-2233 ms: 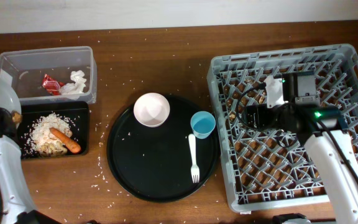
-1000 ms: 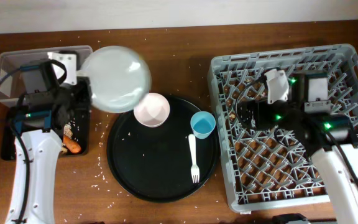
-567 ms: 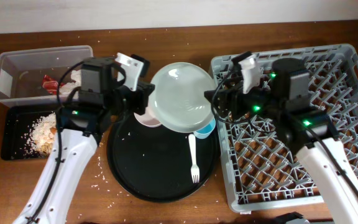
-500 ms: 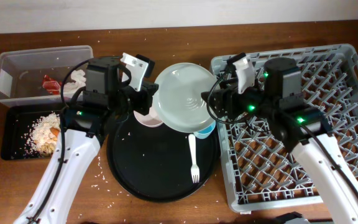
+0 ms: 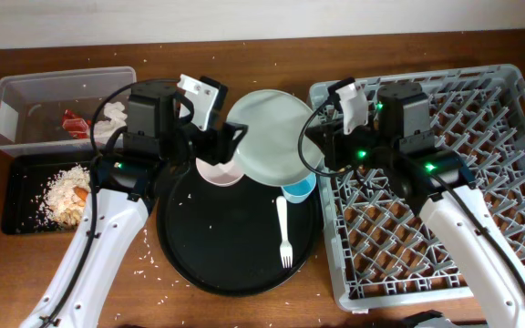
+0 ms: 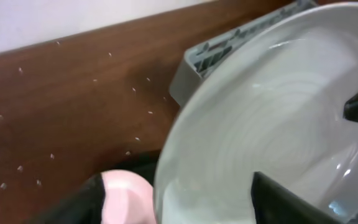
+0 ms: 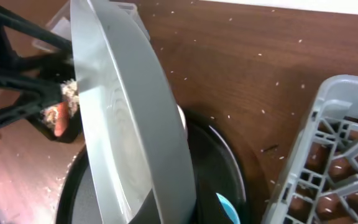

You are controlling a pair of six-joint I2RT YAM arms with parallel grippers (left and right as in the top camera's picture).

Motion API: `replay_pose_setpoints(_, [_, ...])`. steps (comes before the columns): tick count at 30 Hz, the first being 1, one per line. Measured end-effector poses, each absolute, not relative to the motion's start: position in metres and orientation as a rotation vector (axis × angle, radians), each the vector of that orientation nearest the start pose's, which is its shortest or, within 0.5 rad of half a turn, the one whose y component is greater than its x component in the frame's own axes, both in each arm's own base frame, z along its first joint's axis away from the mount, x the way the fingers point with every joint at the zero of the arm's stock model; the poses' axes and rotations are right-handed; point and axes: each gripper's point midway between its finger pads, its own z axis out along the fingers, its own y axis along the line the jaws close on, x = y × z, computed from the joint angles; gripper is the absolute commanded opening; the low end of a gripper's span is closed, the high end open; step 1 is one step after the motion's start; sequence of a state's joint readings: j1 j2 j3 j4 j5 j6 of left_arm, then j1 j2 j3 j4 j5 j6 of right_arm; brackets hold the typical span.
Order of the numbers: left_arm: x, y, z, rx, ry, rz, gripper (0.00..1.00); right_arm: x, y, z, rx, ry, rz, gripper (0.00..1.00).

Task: Sort waste into correct bins and load items into the dishwasher rack
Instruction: 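Lift the plate toward the right gripper and hand it over, then place the plate upright in the dishwasher rack with the right gripper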

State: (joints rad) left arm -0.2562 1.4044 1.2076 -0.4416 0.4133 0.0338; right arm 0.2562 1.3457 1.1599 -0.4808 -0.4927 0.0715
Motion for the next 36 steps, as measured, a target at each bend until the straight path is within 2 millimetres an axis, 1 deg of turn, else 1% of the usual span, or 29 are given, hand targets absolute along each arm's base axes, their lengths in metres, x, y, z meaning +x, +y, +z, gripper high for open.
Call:
replay_pose_setpoints(1, [0.385,-0.170,0.248,0.537,2.135,-0.569,0.91,0.358,0.175,0.244,-0.467,2.197,0.708,0.04])
replay_pose_setpoints(3, [0.390,-0.165,0.248,0.519,2.129,-0.521,0.94,0.360,0.161,0.241,-0.417,2.235,0.612,0.04])
replay_pose_setpoints(4, [0.393,-0.161,0.248,0.503,2.134,-0.491,0.95,0.360,0.154,0.242,-0.396,2.253,0.564,0.04])
replay_pose_setpoints(5, [0.395,-0.157,0.247,0.486,2.140,-0.457,0.96,0.360,0.143,0.248,-0.363,2.265,0.484,0.04])
replay_pose_setpoints(7, [0.400,-0.147,0.245,0.451,2.149,-0.388,0.98,0.358,0.113,0.264,-0.275,2.283,0.292,0.04])
replay_pose_setpoints(8, [0.403,-0.143,0.244,0.435,2.152,-0.356,0.99,0.356,0.094,0.271,-0.224,2.285,0.168,0.04])
replay_pose_setpoints(9, [0.405,-0.136,0.244,0.413,2.157,-0.313,0.99,0.354,0.076,0.274,-0.177,2.291,0.058,0.04])
replay_pose_setpoints(10, [0.407,-0.132,0.243,0.396,2.160,-0.280,0.99,0.352,0.060,0.272,-0.136,2.304,-0.054,0.04])
replay_pose_setpoints(12, [0.410,-0.124,0.243,0.369,2.164,-0.228,0.99,0.354,0.029,0.272,-0.051,2.296,-0.260,0.04])
replay_pose_setpoints(13, [0.411,-0.120,0.243,0.357,2.165,-0.204,0.99,0.357,0.016,0.273,-0.012,2.287,-0.328,0.04])
replay_pose_setpoints(14, [0.412,-0.118,0.243,0.350,2.165,-0.191,0.99,0.359,0.006,0.273,0.011,2.285,-0.366,0.04])
replay_pose_setpoints(15, [0.412,-0.117,0.242,0.343,2.167,-0.178,0.99,0.363,-0.016,0.269,0.056,2.292,-0.440,0.04])
replay_pose_setpoints(16, [0.413,-0.116,0.242,0.341,2.167,-0.173,0.99,0.365,-0.027,0.267,0.080,2.296,-0.473,0.04])
replay_pose_setpoints(18, [0.414,-0.115,0.244,0.336,2.159,-0.166,0.99,0.374,-0.057,0.255,0.133,2.323,-0.546,0.04])
replay_pose_setpoints(20, [0.416,-0.115,0.246,0.332,2.150,-0.163,0.99,0.387,-0.078,0.238,0.109,2.365,-0.559,0.04])
replay_pose_setpoints(23, [0.416,-0.115,0.246,0.333,2.148,-0.163,0.99,0.396,-0.087,0.207,0.036,2.456,-0.506,0.04])
replay_pose_setpoints(24, [0.416,-0.115,0.246,0.332,2.148,-0.162,0.99,0.399,-0.087,0.198,0.015,2.481,-0.485,0.09])
replay_pose_setpoints(25, [0.416,-0.115,0.246,0.332,2.148,-0.161,0.99,0.400,-0.084,0.191,-0.003,2.502,-0.467,0.35])
replay_pose_setpoints(27, [0.416,-0.114,0.246,0.331,2.148,-0.158,0.99,0.403,-0.080,0.180,-0.026,2.531,-0.432,0.59])
replay_pose_setpoints(28, [0.416,-0.114,0.246,0.332,2.148,-0.154,0.99,0.403,-0.078,0.175,-0.038,2.544,-0.420,0.68])
replay_pose_setpoints(29, [0.416,-0.114,0.246,0.332,2.148,-0.153,0.99,0.404,-0.077,0.173,-0.043,2.547,-0.414,0.73])
replay_pose_setpoints(31, [0.416,-0.114,0.246,0.332,2.148,-0.153,0.99,0.404,-0.076,0.173,-0.046,2.549,-0.404,0.76])
replay_pose_setpoints(34, [0.416,-0.114,0.246,0.332,2.148,-0.153,0.99,0.400,-0.075,0.173,-0.043,2.567,-0.396,0.77])
replay_pose_setpoints(35, [0.416,-0.114,0.246,0.332,2.148,-0.153,0.99,0.398,-0.074,0.177,-0.043,2.577,-0.392,0.77])
replay_pose_setpoints(36, [0.416,-0.113,0.246,0.332,2.148,-0.153,0.99,0.399,-0.074,0.189,-0.036,2.561,-0.390,0.78])
